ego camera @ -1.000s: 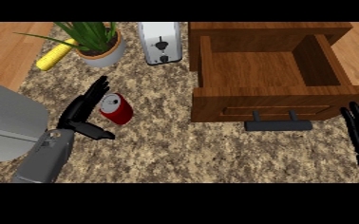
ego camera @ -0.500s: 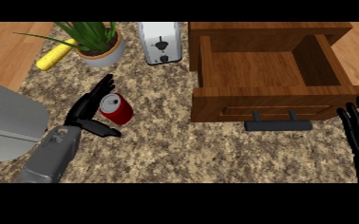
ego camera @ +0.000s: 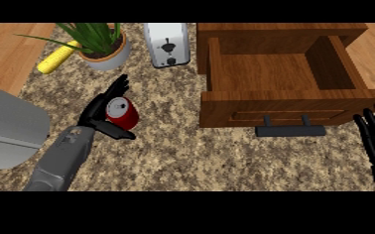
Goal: Pick up the can, place it into the drawer and close the drawer
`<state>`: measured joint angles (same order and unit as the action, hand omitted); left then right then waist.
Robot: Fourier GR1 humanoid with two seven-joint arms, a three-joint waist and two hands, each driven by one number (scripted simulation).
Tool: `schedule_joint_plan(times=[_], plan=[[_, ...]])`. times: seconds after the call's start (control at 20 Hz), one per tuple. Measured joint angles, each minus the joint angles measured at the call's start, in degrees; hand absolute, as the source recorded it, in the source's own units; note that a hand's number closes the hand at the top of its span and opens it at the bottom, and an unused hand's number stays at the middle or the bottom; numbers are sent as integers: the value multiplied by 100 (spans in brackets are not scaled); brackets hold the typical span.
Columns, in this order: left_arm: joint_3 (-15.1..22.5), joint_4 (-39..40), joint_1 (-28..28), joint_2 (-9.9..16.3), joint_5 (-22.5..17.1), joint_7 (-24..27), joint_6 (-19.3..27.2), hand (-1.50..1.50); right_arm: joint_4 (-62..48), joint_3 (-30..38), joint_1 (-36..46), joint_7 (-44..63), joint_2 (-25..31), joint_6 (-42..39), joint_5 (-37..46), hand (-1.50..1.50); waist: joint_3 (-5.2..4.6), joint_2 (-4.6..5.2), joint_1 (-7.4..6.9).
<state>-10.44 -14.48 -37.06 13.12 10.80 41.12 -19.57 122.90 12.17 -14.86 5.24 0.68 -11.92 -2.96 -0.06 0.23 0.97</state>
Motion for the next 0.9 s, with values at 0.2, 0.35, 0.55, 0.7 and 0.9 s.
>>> schedule_joint_plan(times=[0.2, 0.35, 0.55, 0.7, 0.9], plan=[[74, -127, 36, -111, 30, 29, -50, 150, 17, 62, -4, 41, 18, -13, -75, -150, 6, -10, -17], [66, -92, -44, -132, 31, 76, -70, 150, -17, 145, 65, 38, 59, -49, -163, -150, 8, -9, -12], [64, -169, -70, -284, -35, 12, -183, 150, 80, 289, 30, 119, 94, -93, -353, -150, 5, -12, -17], [66, -336, -44, -331, -131, -178, -392, 150, 52, 267, -86, -31, 41, -128, -311, -150, 4, -18, -37], [-48, -604, 46, -396, -320, -346, -290, 150, 100, 232, -192, -33, 16, -92, -287, -150, 6, -28, -62]])
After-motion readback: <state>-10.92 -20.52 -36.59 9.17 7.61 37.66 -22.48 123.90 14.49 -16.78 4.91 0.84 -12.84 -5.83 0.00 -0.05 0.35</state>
